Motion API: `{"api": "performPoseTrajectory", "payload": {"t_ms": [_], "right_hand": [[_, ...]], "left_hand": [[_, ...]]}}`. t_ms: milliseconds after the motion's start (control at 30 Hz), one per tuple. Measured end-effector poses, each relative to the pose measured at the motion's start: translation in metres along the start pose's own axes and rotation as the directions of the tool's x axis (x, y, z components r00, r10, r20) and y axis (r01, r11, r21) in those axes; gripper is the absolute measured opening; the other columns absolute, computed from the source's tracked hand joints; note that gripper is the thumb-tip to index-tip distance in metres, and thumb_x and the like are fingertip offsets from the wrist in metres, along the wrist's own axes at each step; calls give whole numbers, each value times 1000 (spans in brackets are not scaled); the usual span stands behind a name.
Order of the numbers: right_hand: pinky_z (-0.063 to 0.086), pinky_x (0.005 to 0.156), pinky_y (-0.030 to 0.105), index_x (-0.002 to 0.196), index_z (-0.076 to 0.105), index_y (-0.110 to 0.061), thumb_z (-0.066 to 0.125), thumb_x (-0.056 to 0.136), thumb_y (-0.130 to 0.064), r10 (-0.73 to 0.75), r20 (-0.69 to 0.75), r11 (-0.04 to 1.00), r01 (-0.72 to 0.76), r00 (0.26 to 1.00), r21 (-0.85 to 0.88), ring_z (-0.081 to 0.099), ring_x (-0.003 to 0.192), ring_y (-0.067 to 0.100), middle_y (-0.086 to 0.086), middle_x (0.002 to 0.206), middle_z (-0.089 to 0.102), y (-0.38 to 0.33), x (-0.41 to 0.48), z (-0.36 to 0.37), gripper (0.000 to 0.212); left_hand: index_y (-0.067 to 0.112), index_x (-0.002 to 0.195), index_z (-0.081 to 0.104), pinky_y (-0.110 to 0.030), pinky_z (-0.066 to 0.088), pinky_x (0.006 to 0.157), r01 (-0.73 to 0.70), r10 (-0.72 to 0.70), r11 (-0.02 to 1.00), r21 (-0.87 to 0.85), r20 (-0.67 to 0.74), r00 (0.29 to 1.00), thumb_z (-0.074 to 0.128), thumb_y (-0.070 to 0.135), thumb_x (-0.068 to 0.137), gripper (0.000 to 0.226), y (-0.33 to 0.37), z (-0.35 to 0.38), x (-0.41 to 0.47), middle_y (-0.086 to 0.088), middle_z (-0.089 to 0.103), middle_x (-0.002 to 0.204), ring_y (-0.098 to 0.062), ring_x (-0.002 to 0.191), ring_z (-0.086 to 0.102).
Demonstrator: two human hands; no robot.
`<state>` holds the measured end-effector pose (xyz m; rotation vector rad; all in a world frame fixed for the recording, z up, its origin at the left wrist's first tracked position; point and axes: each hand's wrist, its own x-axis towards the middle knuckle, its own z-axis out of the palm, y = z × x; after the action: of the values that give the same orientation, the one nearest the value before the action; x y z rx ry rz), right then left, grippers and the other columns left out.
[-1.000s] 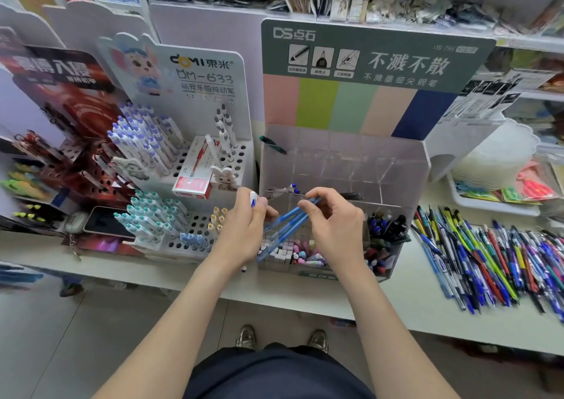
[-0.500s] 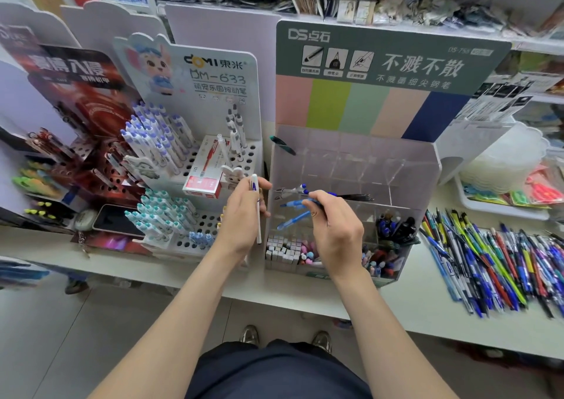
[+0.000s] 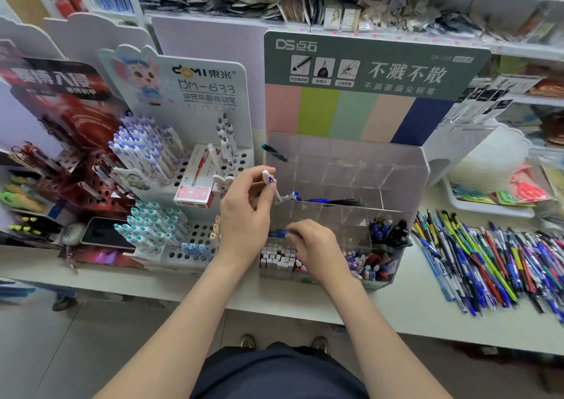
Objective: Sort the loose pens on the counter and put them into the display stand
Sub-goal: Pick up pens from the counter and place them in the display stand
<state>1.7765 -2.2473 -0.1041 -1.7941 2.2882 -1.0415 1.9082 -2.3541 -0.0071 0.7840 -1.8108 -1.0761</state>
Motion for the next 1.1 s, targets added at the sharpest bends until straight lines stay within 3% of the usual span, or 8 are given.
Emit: {"api": "performPoseTrajectory", "payload": {"t_ms": [100, 200, 400, 533, 733, 867, 967, 1100], "right_hand": [[60, 82, 29, 122, 76, -14, 77, 96, -22, 174, -7, 978, -172, 985, 115, 68, 84, 7, -4, 103, 75, -7, 0, -13, 27], [56, 70, 20, 113, 79, -13, 71, 97, -12, 288, -202, 943, -241, 936, 229, 67, 74, 6, -9, 87, 74, -19, 3, -29, 18], [54, 77, 18, 114, 76, -14, 64, 99, -4, 357, -357, 922, -264, 863, 283, 69, 81, 5, -7, 92, 75, -33, 20, -53, 22], [51, 89, 23, 124, 71, -13, 65, 94, -3, 221, -333, 974, -191, 917, 121, 62, 99, 13, -3, 110, 69, -38, 37, -56, 33], [32, 83, 42, 130, 67, -22, 58, 100, -27, 179, 10, 888, -157, 984, -431, 48, 108, 29, -1, 117, 72, -40, 63, -50, 32], [31, 89, 44, 137, 60, -26, 58, 102, -24, 155, 168, 942, -94, 974, -323, 48, 113, 25, -6, 119, 72, -40, 71, -58, 35], [35, 87, 43, 138, 61, -24, 61, 95, -25, 207, 29, 941, -191, 978, -278, 53, 106, 24, -9, 109, 72, -40, 53, -68, 43], [47, 86, 39, 113, 75, -22, 56, 92, -12, 311, -190, 949, -314, 931, 17, 59, 91, 16, -12, 93, 72, -26, 10, -87, 29]], "left_hand": [[14, 123, 69, -26, 60, 84, -25, 28, 999, 37, -79, 996, 68, 9, 103, 21, 5, 3, 0, 6, 72, 110, -15, 103, 71], [15, 127, 66, -23, 58, 81, -53, 60, 997, 59, -129, 990, 68, 11, 104, 24, 8, 4, 5, 8, 72, 107, -10, 100, 72], [20, 133, 58, -39, 59, 68, -234, 194, 868, 438, 134, 972, 60, 12, 106, 29, -12, 15, 13, 3, 71, 103, -18, 84, 68], [22, 131, 66, -46, 60, 73, -208, 69, 801, 562, 257, 964, 52, 25, 111, 25, -24, 21, 9, -2, 74, 114, -29, 95, 72], [23, 143, 60, -49, 60, 82, -132, -11, 828, 544, 252, 968, 54, 22, 109, 34, -32, 17, 1, -3, 76, 124, -32, 105, 72], [18, 134, 60, -49, 60, 73, -116, 43, 880, 460, 167, 985, 58, 15, 106, 27, -33, 14, -7, 1, 64, 128, -26, 97, 69], [15, 119, 60, -41, 57, 64, -109, 81, 908, 404, 86, 993, 63, 16, 104, 15, -25, 19, -14, 3, 59, 112, -16, 81, 62], [26, 102, 59, -39, 53, 62, -125, 45, 916, 381, 210, 977, 69, 21, 98, 11, -17, 42, -33, 15, 57, 87, -10, 74, 56]]}}
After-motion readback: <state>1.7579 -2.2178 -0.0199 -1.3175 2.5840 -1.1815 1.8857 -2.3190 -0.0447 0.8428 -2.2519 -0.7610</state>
